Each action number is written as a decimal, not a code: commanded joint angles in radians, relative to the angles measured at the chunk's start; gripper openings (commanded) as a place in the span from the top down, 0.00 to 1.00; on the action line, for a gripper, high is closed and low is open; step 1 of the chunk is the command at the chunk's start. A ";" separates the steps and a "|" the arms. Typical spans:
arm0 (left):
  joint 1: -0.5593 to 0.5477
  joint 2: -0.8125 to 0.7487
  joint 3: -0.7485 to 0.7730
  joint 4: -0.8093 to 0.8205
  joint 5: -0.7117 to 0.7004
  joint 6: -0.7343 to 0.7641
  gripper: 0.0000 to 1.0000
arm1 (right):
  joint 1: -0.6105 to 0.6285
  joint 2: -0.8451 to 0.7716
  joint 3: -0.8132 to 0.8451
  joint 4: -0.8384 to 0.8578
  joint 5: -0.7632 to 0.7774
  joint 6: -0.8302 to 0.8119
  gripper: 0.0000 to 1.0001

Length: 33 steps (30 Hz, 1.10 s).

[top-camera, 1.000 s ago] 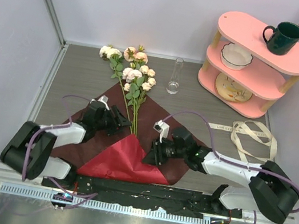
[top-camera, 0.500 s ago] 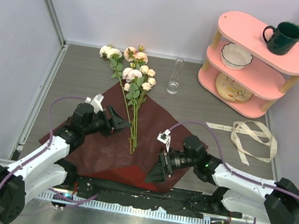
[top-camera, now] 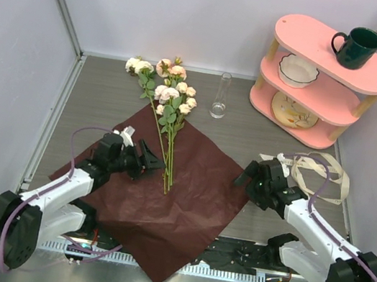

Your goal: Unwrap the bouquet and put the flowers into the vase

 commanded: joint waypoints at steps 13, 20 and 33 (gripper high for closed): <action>0.004 0.084 -0.017 0.145 0.044 -0.007 0.28 | -0.044 0.156 -0.161 0.363 -0.077 -0.020 0.21; 0.004 0.068 -0.052 0.165 0.016 -0.024 0.30 | -0.045 0.207 -0.107 0.493 0.081 -0.138 0.65; 0.004 0.182 -0.088 0.349 -0.057 -0.060 0.39 | -0.052 0.473 0.037 0.786 0.224 -0.278 0.99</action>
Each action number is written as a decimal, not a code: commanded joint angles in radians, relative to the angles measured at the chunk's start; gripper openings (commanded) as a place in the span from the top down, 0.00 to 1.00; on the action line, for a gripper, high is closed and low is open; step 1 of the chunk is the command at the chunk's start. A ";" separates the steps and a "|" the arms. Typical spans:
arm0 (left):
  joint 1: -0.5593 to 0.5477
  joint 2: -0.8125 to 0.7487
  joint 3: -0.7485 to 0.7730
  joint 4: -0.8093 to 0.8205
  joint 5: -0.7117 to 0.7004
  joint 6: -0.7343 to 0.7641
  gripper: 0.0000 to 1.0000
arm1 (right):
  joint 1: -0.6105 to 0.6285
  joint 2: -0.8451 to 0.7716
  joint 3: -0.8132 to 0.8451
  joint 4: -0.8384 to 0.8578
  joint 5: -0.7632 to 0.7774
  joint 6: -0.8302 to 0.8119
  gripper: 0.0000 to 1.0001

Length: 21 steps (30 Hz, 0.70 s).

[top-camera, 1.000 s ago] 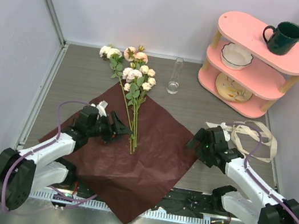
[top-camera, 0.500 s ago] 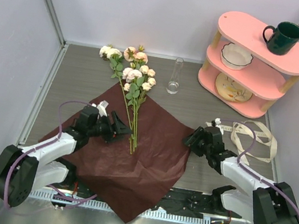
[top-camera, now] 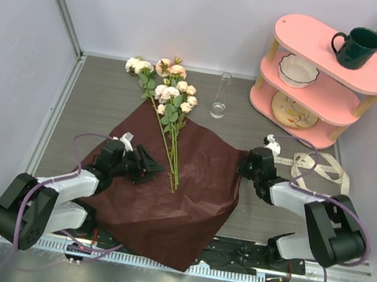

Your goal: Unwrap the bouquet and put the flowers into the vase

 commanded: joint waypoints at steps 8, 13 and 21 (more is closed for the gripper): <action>0.004 -0.001 0.042 0.089 -0.012 0.004 0.38 | -0.015 0.140 0.196 0.090 0.113 -0.118 0.97; 0.006 -0.093 0.056 0.029 0.022 -0.008 0.31 | -0.015 0.119 0.342 -0.226 0.171 -0.147 0.43; 0.006 -0.257 0.162 -0.221 -0.110 0.064 0.29 | 0.087 -0.165 0.385 -0.558 0.321 -0.222 0.22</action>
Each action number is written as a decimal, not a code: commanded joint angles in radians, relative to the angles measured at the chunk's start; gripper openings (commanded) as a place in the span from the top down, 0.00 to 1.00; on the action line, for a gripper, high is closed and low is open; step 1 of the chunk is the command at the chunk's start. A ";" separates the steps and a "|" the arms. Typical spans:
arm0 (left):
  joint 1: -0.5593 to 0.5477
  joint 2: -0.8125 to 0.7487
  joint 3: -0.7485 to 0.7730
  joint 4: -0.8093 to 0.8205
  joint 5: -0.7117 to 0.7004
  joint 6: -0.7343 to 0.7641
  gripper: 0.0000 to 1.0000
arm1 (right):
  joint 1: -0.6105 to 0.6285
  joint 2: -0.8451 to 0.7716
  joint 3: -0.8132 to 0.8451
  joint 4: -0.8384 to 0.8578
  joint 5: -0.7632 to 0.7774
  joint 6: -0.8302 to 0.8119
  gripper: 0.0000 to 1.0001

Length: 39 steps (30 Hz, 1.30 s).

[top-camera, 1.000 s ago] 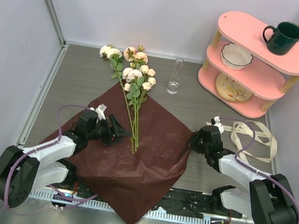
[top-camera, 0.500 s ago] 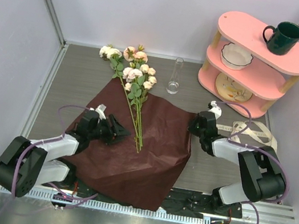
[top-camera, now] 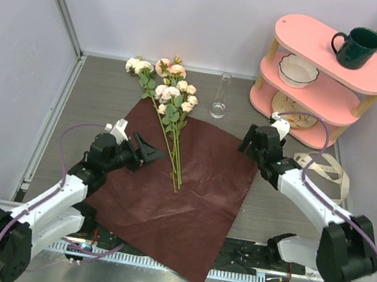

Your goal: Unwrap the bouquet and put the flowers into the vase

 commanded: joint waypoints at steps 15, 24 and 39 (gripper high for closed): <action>0.198 0.767 0.635 -0.053 -0.295 0.049 0.52 | 0.263 -0.257 0.040 -0.164 -0.114 -0.087 0.25; 0.265 1.086 0.956 -0.021 -0.251 0.084 0.54 | 0.263 -0.389 0.000 -0.219 -0.083 -0.139 0.25; 0.225 1.227 1.031 -0.061 -0.311 0.130 0.57 | 0.263 -0.443 0.003 -0.231 -0.074 -0.173 0.25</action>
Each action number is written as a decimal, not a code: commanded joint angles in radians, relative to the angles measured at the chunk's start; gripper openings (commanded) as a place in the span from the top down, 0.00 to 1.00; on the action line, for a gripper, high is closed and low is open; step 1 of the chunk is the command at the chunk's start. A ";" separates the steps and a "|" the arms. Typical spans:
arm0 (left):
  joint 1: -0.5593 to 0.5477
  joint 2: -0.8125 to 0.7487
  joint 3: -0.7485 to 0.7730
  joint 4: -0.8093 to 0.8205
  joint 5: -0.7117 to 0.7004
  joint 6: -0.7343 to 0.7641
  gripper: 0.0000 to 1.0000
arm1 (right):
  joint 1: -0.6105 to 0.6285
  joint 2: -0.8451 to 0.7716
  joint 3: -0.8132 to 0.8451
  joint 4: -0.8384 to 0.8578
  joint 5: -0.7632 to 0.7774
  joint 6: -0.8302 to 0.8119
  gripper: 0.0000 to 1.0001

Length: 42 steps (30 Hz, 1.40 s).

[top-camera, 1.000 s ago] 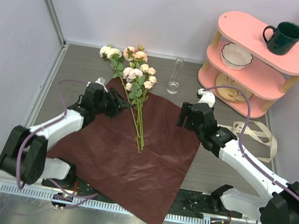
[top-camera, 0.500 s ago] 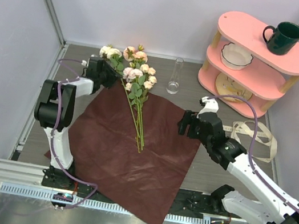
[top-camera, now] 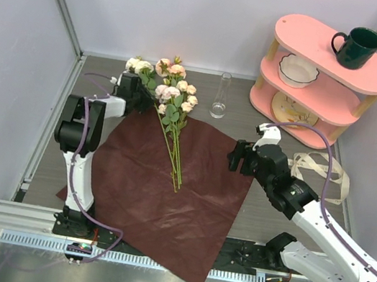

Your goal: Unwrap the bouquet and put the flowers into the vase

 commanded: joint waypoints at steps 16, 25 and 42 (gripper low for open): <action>-0.012 -0.334 0.002 -0.040 -0.169 0.301 1.00 | 0.006 0.012 0.030 0.012 -0.027 0.002 0.25; -0.013 -0.838 -0.248 0.163 0.460 0.413 1.00 | 0.006 0.139 0.166 0.006 -0.372 -0.115 0.25; -0.288 -1.004 -0.423 0.231 0.766 0.390 1.00 | 0.001 0.230 0.315 0.391 -0.622 0.140 0.20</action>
